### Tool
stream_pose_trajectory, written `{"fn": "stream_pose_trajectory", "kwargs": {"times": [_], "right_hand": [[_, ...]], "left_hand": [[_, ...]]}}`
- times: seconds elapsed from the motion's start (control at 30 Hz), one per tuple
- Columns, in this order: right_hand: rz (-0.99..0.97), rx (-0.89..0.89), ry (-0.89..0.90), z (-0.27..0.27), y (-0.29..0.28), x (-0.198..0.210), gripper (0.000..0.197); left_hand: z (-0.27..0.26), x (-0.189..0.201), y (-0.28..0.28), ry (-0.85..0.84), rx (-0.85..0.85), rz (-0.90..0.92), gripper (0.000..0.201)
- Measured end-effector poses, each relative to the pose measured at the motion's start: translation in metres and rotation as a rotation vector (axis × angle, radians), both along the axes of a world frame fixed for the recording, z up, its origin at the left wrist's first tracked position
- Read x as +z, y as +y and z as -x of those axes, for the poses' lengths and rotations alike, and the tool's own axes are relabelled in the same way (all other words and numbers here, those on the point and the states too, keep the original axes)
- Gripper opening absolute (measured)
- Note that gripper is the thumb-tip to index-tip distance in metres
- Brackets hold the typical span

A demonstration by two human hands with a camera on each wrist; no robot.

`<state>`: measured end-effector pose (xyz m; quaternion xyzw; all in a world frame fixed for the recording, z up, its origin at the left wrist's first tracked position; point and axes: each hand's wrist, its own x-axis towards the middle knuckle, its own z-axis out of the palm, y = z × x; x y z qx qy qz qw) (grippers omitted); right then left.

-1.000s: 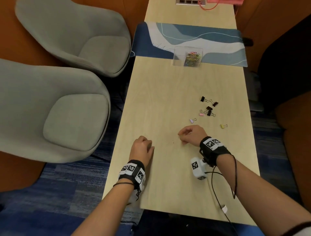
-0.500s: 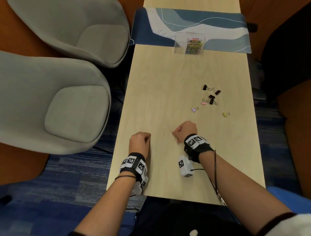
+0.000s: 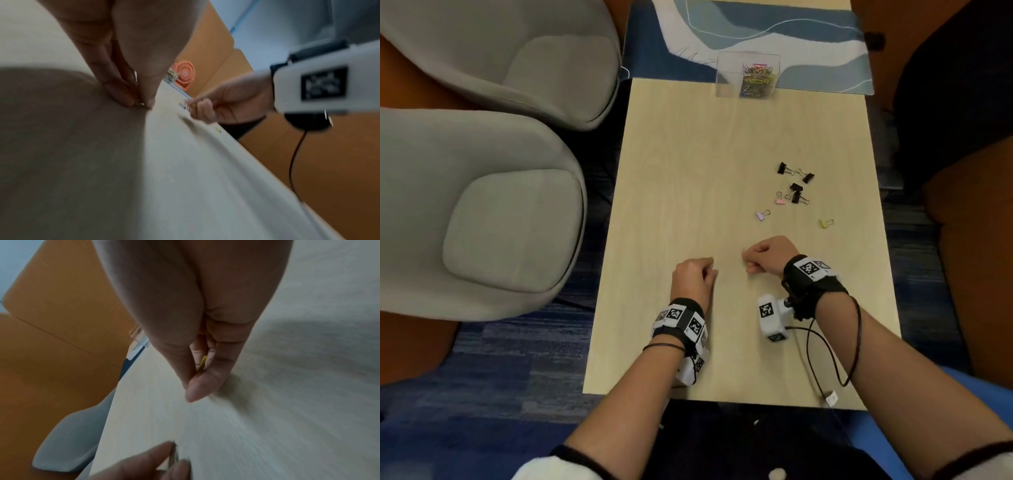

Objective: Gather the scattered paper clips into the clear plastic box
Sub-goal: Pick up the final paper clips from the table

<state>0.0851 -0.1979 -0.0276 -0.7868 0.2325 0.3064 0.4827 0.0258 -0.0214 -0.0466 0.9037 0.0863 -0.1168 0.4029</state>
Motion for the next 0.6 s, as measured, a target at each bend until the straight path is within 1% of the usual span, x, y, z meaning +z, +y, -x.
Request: {"fn": "stream_pose_trajectory", "kwargs": {"times": [0.1, 0.17, 0.23, 0.3, 0.47, 0.53, 0.6], "right_hand": [[-0.072, -0.038, -0.004, -0.008, -0.001, 0.004, 0.018], [-0.113, -0.05, 0.003, -0.012, 0.001, 0.004, 0.017], [-0.146, -0.05, 0.008, -0.015, 0.005, 0.004, 0.013], [-0.18, -0.049, 0.006, -0.018, 0.007, 0.005, 0.011], [-0.244, -0.065, -0.003, -0.035, -0.001, 0.009, 0.009], [-0.288, -0.122, -0.034, -0.051, -0.012, 0.015, 0.008], [-0.299, -0.185, -0.114, -0.074, -0.025, 0.026, 0.01]], "left_hand": [[-0.005, 0.002, -0.002, 0.039, 0.089, 0.007, 0.012], [-0.011, 0.003, -0.002, 0.071, 0.107, -0.006, 0.009], [-0.017, 0.002, -0.003, 0.102, 0.044, -0.056, 0.007], [-0.023, 0.002, -0.003, 0.133, -0.06, -0.139, 0.008], [-0.034, -0.004, 0.001, 0.129, -0.33, -0.355, 0.016], [-0.047, -0.005, 0.007, 0.114, -0.359, -0.358, 0.017], [-0.071, -0.001, 0.013, 0.098, -0.314, -0.308, 0.018]]}}
